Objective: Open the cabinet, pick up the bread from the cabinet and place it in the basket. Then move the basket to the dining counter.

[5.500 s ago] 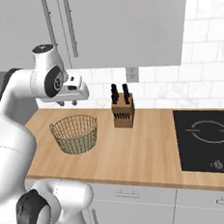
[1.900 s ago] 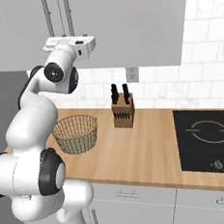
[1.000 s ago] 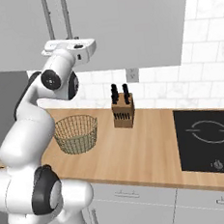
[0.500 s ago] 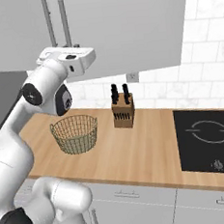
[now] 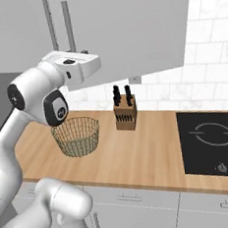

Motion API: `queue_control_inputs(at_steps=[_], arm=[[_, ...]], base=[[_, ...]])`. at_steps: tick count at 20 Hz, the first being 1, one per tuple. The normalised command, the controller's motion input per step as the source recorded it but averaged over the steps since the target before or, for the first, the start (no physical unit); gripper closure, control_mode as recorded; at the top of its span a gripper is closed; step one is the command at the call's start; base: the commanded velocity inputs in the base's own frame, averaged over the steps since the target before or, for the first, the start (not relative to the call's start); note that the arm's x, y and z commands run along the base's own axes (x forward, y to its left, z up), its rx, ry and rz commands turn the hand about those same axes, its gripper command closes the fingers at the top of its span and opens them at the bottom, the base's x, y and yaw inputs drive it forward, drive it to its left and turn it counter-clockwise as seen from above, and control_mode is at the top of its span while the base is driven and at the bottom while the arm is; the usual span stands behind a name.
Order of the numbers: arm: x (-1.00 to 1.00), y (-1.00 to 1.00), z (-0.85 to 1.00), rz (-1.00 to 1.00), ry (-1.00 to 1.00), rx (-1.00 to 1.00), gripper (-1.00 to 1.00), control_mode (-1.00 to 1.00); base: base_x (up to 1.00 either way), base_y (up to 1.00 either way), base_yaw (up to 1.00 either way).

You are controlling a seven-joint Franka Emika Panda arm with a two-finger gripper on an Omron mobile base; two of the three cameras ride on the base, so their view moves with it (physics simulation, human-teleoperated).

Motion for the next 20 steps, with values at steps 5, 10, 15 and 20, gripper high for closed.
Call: queue_control_inputs(at_steps=[5, 10, 15, 20], arm=[[-0.56, -1.0, 0.0, 0.0, 0.0, 0.05, 1.0, -1.0], [-0.86, -1.0, 0.0, 0.0, 0.0, 0.04, 1.0, -1.0], [-0.84, -1.0, 0.0, 0.0, 0.01, 0.04, 1.0, -1.0], [-0.67, -0.93, 0.0, -0.02, 0.02, 0.03, 1.0, -1.0]], base=[[0.0, 0.0, 0.0], [0.0, 0.0, 0.0], [0.0, 0.0, 0.0], [0.0, 0.0, 0.0]])
